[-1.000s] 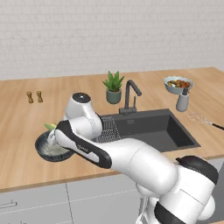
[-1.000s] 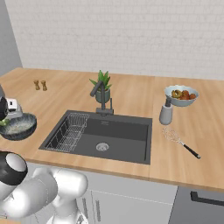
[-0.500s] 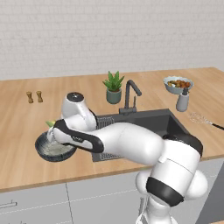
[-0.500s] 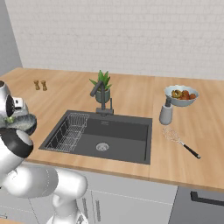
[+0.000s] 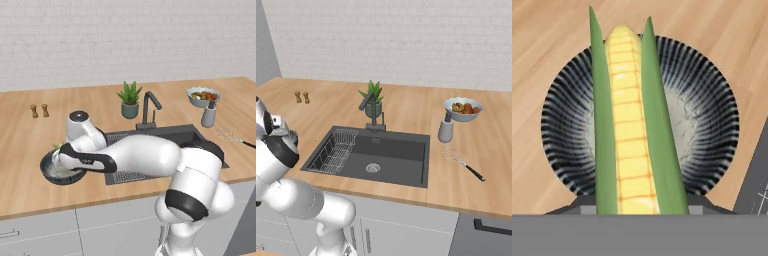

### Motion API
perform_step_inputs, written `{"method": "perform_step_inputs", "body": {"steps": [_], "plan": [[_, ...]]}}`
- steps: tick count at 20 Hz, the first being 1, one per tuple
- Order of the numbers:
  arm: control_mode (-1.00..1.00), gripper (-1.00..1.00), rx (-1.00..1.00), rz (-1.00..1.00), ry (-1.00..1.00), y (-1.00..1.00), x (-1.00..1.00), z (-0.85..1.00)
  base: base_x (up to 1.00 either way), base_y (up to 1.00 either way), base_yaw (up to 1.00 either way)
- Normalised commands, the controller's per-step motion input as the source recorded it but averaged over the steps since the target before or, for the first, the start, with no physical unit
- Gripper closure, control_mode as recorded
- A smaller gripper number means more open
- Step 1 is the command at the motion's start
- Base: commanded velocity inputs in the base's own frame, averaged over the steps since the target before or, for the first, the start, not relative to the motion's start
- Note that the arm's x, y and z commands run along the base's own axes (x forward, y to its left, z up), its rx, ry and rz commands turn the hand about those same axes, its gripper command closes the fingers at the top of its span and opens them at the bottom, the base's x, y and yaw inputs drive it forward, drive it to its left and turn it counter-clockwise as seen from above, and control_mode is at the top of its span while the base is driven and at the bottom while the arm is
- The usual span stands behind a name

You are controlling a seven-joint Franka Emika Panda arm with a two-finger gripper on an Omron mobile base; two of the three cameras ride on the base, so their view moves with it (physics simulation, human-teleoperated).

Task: Pick the corn from the sink and place it in the bowl. Then pick the bowl and place it in the microwave. Then close the microwave door and press the start button.

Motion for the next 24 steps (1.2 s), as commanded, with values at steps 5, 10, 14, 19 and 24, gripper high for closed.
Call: {"method": "perform_step_inputs", "body": {"steps": [5,10,14,19,24], "plan": [[-1.00,1.00,-0.02,-0.01,0.01,0.05,0.05,-0.24,0.00,0.00,0.00],[-1.00,1.00,-0.02,-0.01,0.00,0.07,0.08,-0.23,0.00,0.00,0.00],[-1.00,1.00,-0.03,-0.02,0.01,0.08,0.13,-0.19,0.00,0.00,0.00],[-1.00,1.00,-0.02,-0.02,0.01,0.03,0.14,-0.12,0.00,0.00,0.00],[-1.00,1.00,-0.02,-0.01,0.02,0.04,0.15,-0.07,0.00,0.00,0.00]]}}
